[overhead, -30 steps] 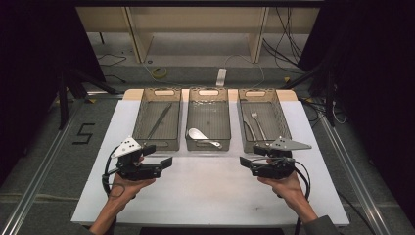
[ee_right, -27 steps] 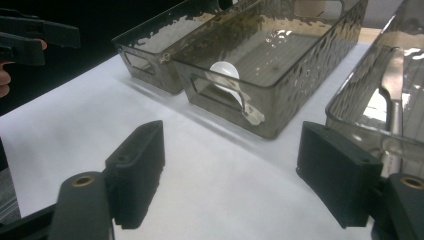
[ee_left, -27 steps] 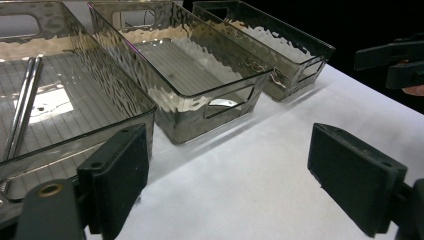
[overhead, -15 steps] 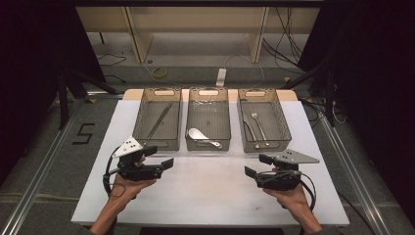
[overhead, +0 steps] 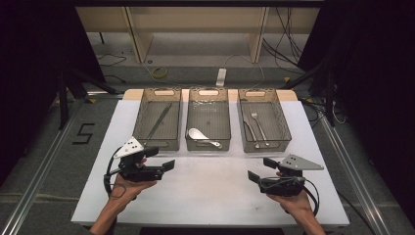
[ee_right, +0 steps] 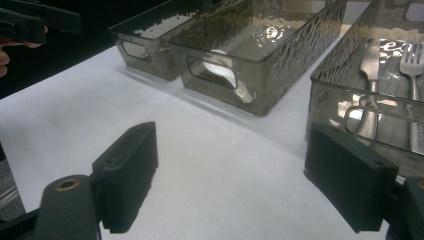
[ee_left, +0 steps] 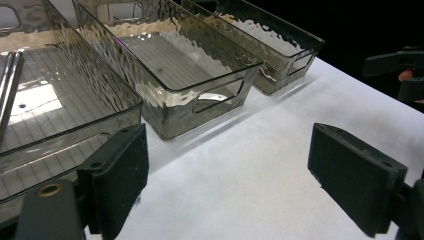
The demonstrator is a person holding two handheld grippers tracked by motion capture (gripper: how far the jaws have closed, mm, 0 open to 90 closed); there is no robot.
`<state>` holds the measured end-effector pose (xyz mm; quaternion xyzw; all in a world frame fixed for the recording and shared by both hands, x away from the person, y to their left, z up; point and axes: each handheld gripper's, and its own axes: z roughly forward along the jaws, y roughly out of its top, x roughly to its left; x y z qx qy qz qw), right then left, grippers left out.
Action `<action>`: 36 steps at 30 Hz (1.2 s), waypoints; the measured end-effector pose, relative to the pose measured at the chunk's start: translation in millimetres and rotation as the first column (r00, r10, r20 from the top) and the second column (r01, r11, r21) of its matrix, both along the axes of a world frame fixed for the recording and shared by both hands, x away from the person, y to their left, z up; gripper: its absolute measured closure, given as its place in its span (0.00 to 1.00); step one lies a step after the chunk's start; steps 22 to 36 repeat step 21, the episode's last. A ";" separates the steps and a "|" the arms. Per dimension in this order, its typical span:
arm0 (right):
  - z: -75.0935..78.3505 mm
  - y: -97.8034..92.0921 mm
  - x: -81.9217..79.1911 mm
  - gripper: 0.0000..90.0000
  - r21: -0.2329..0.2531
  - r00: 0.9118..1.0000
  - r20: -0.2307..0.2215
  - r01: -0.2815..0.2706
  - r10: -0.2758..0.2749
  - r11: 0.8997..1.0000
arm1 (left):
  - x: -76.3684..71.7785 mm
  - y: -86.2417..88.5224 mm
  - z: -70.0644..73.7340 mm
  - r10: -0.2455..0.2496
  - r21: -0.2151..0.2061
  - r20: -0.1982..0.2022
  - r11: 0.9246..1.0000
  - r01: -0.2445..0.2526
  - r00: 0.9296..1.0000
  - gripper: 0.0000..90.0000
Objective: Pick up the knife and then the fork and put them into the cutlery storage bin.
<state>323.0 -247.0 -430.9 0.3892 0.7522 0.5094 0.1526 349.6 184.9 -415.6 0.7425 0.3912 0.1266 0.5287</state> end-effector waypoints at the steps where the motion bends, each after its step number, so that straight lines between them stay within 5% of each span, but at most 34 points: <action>1: 0.0 0.0 0.0 0.25 0.000 1.000 0.000 0.000 0.000 1.000 | 0.0 0.0 0.0 0.000 0.000 0.000 1.000 0.000 1.000 0.18; 36: -0.2 2.1 -0.8 0.23 -0.021 1.000 0.008 -0.018 0.019 1.000 | 0.7 -0.7 -0.3 0.003 0.002 -0.002 1.000 -0.003 1.000 0.18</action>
